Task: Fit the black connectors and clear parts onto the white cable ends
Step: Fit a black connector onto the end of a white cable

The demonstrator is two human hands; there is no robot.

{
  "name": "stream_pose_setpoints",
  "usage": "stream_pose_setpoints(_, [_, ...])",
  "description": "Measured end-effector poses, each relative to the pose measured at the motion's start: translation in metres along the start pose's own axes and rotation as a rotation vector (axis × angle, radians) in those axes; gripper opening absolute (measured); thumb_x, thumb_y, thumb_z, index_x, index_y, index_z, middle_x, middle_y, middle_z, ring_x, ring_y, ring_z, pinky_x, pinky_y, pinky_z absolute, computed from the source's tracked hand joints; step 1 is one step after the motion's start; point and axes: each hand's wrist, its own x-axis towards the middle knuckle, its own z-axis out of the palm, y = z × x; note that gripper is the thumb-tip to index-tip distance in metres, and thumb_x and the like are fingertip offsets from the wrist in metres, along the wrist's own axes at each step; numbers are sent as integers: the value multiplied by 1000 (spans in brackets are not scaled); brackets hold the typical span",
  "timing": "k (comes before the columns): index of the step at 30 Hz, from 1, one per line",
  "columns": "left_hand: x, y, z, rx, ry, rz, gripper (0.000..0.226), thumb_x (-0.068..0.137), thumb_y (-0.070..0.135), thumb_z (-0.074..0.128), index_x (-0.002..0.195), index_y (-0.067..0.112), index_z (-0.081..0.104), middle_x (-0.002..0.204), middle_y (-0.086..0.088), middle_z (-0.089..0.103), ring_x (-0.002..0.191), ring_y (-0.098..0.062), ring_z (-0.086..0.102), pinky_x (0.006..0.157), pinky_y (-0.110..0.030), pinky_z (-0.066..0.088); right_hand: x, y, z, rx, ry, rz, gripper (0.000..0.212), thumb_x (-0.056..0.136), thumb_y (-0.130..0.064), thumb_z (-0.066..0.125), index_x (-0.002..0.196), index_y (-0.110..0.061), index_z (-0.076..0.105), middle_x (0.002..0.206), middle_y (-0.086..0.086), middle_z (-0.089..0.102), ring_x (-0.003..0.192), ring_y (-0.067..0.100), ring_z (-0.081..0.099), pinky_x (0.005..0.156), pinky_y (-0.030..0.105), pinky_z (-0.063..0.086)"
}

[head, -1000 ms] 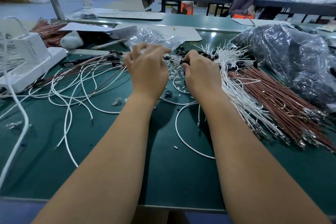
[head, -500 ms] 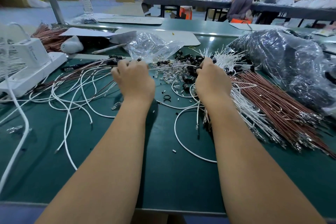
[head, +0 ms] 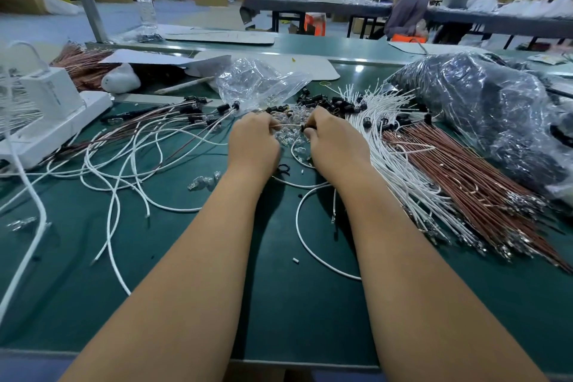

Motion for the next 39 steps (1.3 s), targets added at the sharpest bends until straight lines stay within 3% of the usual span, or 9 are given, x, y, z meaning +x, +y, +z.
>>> stream_pose_setpoints(3, [-3, 7, 0, -137, 18, 67, 23, 89, 4, 51, 101, 7, 71, 94, -9, 68, 84, -21, 56, 70, -22, 35, -3, -6, -4, 123, -18, -40, 11, 99, -19, 48, 106, -14, 55, 86, 0, 60, 81, 24, 56, 65, 35, 42])
stream_pose_setpoints(6, [-3, 8, 0, -188, 3, 63, 18, 92, 7, 53, 97, 8, 71, 79, -2, 61, 74, -19, 53, 65, -24, 35, -5, -8, -6, 151, -14, -70, 12, 99, -21, 49, 107, -14, 56, 95, 4, 65, 85, 25, 57, 70, 37, 46])
stream_pose_setpoints(10, [0, 2, -1, -159, 10, -42, 18, 94, 9, 52, 98, 7, 69, 80, -3, 62, 72, -18, 52, 66, -25, 36, -5, -5, -5, 147, 6, -32, 10, 98, -20, 52, 103, -16, 59, 87, -2, 62, 79, 19, 55, 59, 29, 37])
stream_pose_setpoints(15, [-4, 11, -5, -338, -73, 3, 12, 91, 12, 60, 97, 8, 70, 85, -4, 68, 79, -14, 61, 74, -23, 46, -5, -4, -6, 239, 25, -56, 11, 95, -22, 56, 103, -17, 61, 84, -1, 62, 84, 24, 58, 72, 36, 48])
stream_pose_setpoints(18, [-2, 8, -5, -387, -43, -38, 8, 91, 12, 60, 93, 9, 68, 72, 4, 62, 65, -5, 56, 62, -12, 42, -5, -4, -4, 287, 55, -44, 15, 93, -23, 60, 107, -19, 61, 83, -4, 60, 81, 20, 57, 71, 33, 46])
stream_pose_setpoints(21, [3, 2, -5, -449, 0, -123, 8, 92, 14, 59, 90, 11, 66, 64, 6, 55, 55, -6, 46, 54, -16, 37, -3, -1, -4, 312, 119, -14, 19, 90, -19, 64, 108, -19, 60, 83, -6, 61, 77, 15, 58, 69, 30, 47])
stream_pose_setpoints(26, [6, -4, -4, -530, 40, -214, 11, 93, 15, 59, 93, 8, 67, 66, 6, 56, 55, -4, 45, 53, -13, 37, -3, 1, -5, 376, 202, 25, 10, 88, -16, 66, 92, -23, 60, 71, -15, 56, 66, -2, 53, 59, 22, 43])
stream_pose_setpoints(34, [6, -6, -3, -548, 29, -223, 9, 92, 16, 60, 91, 9, 66, 68, 6, 58, 59, -5, 48, 58, -17, 41, -5, -1, -9, 402, 262, 0, 8, 89, -15, 64, 95, -20, 67, 71, -15, 58, 68, 9, 60, 64, 28, 51])
stream_pose_setpoints(39, [5, -3, -5, -625, 11, -198, 8, 91, 15, 61, 85, 16, 66, 71, 6, 62, 61, 0, 54, 57, -6, 43, -3, -2, -10, 547, 304, 58, 9, 91, -12, 63, 87, -20, 65, 73, -16, 59, 69, 3, 58, 68, 24, 49])
